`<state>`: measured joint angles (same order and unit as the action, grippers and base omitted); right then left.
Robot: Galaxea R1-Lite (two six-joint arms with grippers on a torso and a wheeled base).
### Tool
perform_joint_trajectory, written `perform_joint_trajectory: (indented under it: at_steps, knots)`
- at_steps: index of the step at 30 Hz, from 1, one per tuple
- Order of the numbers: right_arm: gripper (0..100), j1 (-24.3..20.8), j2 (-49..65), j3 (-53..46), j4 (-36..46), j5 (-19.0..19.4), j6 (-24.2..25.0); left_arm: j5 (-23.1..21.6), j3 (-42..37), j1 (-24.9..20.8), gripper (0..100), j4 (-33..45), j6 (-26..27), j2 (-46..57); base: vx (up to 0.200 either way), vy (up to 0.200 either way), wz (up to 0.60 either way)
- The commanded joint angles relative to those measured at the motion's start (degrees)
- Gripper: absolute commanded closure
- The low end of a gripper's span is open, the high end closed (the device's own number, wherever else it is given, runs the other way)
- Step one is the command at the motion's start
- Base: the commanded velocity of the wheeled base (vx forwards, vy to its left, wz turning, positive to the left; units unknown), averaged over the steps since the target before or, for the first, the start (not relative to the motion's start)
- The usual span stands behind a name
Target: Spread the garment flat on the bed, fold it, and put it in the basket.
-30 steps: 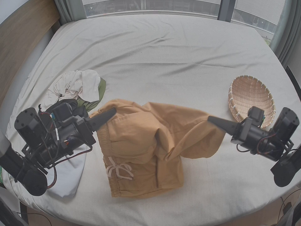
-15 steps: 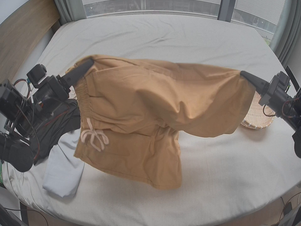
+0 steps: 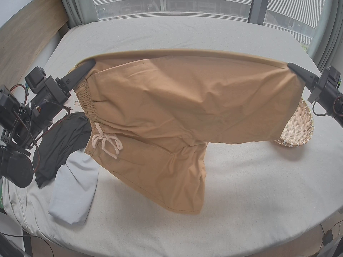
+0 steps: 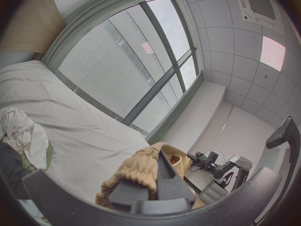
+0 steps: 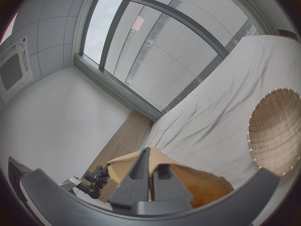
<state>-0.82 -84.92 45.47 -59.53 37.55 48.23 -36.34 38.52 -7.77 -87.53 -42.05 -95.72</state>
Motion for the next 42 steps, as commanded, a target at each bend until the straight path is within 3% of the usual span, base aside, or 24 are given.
perform_joint_trajectory:
  at_steps: [1,10,12,20,22,27,37,42]
  knots:
    - [100,0.03,6.08,3.92,3.89,0.69,0.03,-0.13,-2.14,-0.23,100,-0.27,-0.14,2.47,0.000,0.000,0.00]
    - [100,-0.50,10.21,11.75,13.21,2.00,0.03,-0.13,-2.14,-1.20,100,1.04,-0.14,4.05,0.000,0.000,0.00]
    - [100,0.03,10.83,14.91,18.48,1.92,-0.41,0.04,-4.42,-1.20,100,2.01,-0.05,2.91,0.000,0.000,0.00]
    - [100,0.55,5.82,3.31,20.77,1.83,-7.80,0.48,-10.05,0.03,100,2.36,2.67,0.10,0.000,0.000,0.00]
    - [100,0.55,1.69,-0.21,18.04,1.65,-11.05,0.39,-9.52,1.00,100,2.54,2.76,0.80,0.000,0.000,0.00]
    - [100,0.47,-4.11,-1.97,8.46,1.48,-10.96,-0.05,-7.41,2.49,100,5.97,2.76,2.29,0.000,0.000,0.00]
    - [100,-0.06,-11.32,-0.38,0.90,1.48,-10.61,1.36,-2.14,0.91,100,6.58,4.16,-3.51,0.000,0.000,0.00]
    - [100,-0.06,-15.10,2.17,-1.82,1.39,-10.61,4.70,3.05,0.56,100,6.14,4.34,-8.43,0.000,0.000,0.00]
